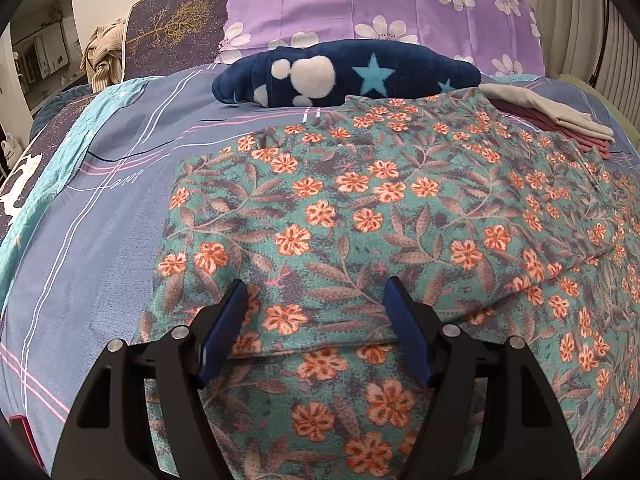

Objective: Fold small clothes

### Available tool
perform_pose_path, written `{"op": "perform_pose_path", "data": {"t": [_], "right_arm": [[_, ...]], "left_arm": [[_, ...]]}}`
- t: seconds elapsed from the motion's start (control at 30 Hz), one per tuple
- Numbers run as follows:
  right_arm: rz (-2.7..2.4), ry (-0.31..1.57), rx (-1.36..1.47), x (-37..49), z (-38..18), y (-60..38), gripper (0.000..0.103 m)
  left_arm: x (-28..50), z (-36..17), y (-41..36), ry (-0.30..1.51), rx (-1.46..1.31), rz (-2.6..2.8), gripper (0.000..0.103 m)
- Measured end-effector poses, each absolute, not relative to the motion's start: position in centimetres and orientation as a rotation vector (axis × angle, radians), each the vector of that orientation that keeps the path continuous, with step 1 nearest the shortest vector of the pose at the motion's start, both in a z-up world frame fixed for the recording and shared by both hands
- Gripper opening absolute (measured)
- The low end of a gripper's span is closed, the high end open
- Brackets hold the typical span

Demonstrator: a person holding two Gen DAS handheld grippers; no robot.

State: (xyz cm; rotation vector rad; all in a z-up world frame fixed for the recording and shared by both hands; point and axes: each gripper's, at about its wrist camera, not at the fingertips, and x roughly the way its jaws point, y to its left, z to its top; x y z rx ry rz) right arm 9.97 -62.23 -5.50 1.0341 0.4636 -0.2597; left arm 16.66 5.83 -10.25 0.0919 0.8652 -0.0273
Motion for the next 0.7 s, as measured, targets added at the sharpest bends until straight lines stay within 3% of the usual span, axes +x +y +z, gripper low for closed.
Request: {"op": "perform_pose_path", "data": {"t": [0.13,0.27,0.4,0.53,0.7], "right_arm": [[0.093,0.454,0.846,13.3,0.4,-50.6,0.005],[0.416,0.53,0.644,15.7,2.3,-36.3,0.005],[0.564,0.694,0.49,17.3,-1.1,-25.5,0.005],[0.547,0.861,0.405,18.1,-6.2,-21.4,0.005],[0.569,0.926,0.351,16.0,-8.6,-20.7,0.018]], "left_arm": [[16.6,-10.2,5.8,0.865,0.094,-0.026,0.072],[16.6,-10.2,5.7,0.861,0.099,-0.023,0.072],[16.6,-10.2,5.7,0.862,0.095,-0.024,0.072],[16.6,-10.0,6.1,0.865,0.062,-0.043,0.072],[16.0,-8.4,6.2,0.857,-0.036,-0.131,0.065]]}}
